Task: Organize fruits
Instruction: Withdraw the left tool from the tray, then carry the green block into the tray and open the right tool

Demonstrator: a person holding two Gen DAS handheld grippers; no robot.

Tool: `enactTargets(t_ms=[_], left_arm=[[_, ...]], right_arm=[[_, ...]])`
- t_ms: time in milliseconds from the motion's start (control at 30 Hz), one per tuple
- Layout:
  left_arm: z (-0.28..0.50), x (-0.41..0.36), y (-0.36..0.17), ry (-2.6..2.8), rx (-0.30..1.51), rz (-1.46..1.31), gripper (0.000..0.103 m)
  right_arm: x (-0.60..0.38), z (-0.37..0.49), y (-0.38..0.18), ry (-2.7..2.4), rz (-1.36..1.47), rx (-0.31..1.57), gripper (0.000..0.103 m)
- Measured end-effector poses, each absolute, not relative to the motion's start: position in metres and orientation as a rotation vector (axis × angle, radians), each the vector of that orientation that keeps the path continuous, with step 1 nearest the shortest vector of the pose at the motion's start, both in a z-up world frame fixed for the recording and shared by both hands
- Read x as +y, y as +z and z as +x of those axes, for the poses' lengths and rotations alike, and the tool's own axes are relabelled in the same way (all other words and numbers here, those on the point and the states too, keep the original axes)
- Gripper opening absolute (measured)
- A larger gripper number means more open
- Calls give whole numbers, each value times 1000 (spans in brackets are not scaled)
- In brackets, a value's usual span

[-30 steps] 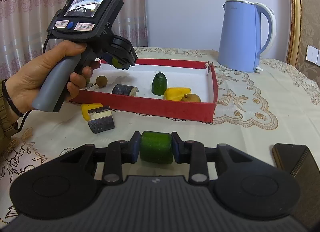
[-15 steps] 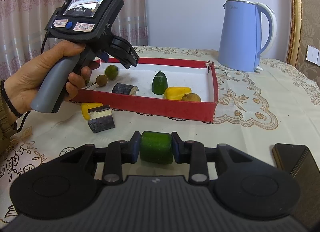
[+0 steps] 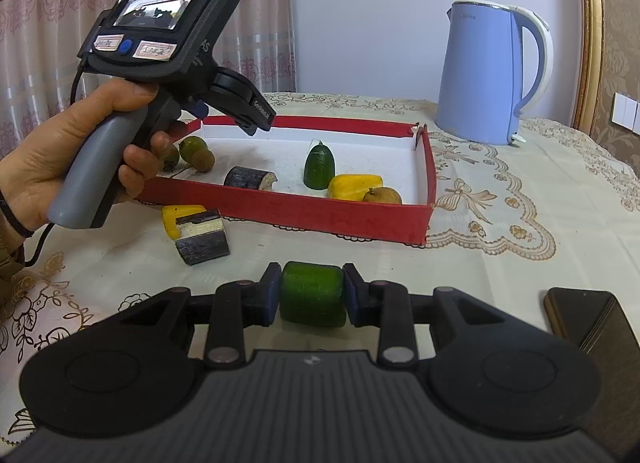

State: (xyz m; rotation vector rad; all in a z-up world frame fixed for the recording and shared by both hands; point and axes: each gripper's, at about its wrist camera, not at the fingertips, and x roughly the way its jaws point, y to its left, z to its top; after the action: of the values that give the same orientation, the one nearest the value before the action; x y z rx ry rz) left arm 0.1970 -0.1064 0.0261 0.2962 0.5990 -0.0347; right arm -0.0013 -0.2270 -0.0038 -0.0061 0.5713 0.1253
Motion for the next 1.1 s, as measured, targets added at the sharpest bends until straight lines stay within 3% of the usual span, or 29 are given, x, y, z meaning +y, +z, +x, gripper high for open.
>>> enactTargets(t_ms=[300,367,433,667,1100], left_arm=[[167,-82,38,40,563,235,58],[147,-71,41,78,536,213,80],[119,-55,43,130,491,181,86],[59,-14,24,194,455,126,88],[61,-4,-9,176,517,119,88]], right_arm=[[-228,-2,-3,119,0,566,31],[-229,-2,-3,117,11,564,31],[-231,-2,-3,117,18,562,31],[-229,-1,-2,103,11,552,31],[-231,11,12,77,37,528,31]])
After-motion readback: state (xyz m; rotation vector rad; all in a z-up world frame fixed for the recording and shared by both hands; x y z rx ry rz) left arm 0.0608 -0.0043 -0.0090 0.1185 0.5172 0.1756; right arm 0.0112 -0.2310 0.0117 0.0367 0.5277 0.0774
